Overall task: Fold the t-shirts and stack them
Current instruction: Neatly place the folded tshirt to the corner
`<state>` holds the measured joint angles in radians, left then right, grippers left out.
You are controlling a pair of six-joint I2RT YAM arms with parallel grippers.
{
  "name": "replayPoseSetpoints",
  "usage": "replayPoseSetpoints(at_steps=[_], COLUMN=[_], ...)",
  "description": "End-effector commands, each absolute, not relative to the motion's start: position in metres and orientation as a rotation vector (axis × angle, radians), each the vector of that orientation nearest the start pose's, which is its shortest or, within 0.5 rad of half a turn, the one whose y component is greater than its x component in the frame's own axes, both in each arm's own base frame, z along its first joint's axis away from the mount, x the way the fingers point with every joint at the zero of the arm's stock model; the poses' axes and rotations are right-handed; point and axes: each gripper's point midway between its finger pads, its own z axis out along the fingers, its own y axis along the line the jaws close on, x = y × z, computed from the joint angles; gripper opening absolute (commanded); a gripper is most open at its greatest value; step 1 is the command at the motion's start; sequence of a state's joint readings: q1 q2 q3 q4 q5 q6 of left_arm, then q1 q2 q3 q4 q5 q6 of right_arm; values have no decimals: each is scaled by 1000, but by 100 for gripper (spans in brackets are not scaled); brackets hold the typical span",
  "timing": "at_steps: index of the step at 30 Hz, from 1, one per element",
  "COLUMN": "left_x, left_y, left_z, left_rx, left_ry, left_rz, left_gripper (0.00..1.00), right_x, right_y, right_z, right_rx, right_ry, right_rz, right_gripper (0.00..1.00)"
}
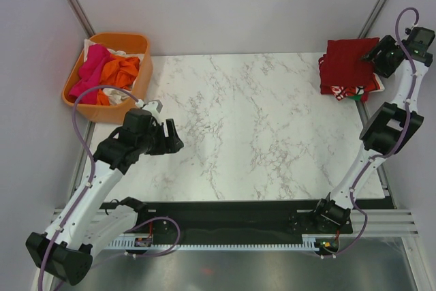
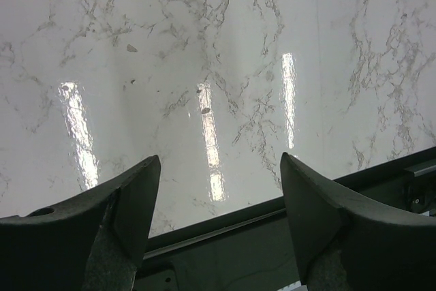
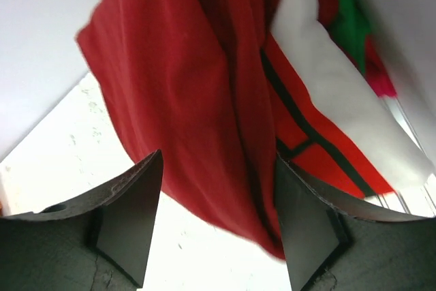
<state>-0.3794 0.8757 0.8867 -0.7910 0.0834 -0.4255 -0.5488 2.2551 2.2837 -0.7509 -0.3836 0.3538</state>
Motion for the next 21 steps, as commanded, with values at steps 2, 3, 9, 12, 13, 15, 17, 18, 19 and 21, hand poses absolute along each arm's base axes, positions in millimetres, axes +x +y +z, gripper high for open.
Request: replayPoseSetpoints(at_steps=[2, 3, 9, 12, 13, 15, 17, 18, 19, 21], left_x=[219, 219, 218, 217, 217, 218, 218, 218, 218, 218], left_y=[-120, -120, -122, -123, -123, -124, -124, -124, -124, -124], left_z=[185, 186, 189, 191, 190, 190, 190, 189, 190, 190], left_rx=[16, 16, 30, 33, 36, 39, 42, 41, 41, 40], left_ry=[2352, 2349, 2333, 2324, 2327, 2330, 2332, 2333, 2330, 2330], left_rz=[-486, -487, -504, -511, -515, -517, -518, -515, -516, -515], left_gripper=[78, 78, 78, 78, 78, 78, 78, 78, 78, 78], right_x=[440, 433, 383, 345, 337, 326, 315, 314, 312, 312], right_y=[-361, -361, -363, -360, -360, -359, -350, -348, -344, -338], right_z=[280, 286, 347, 382, 389, 398, 419, 426, 434, 443], right_rx=[1223, 1228, 1241, 1271, 1275, 1283, 1264, 1254, 1238, 1217], right_ry=[1786, 1776, 1649, 1543, 1518, 1471, 1421, 1408, 1399, 1387], right_rz=[-233, -263, -470, -564, -578, -607, -610, -599, -587, -560], right_gripper=[74, 74, 83, 87, 88, 91, 95, 95, 96, 97])
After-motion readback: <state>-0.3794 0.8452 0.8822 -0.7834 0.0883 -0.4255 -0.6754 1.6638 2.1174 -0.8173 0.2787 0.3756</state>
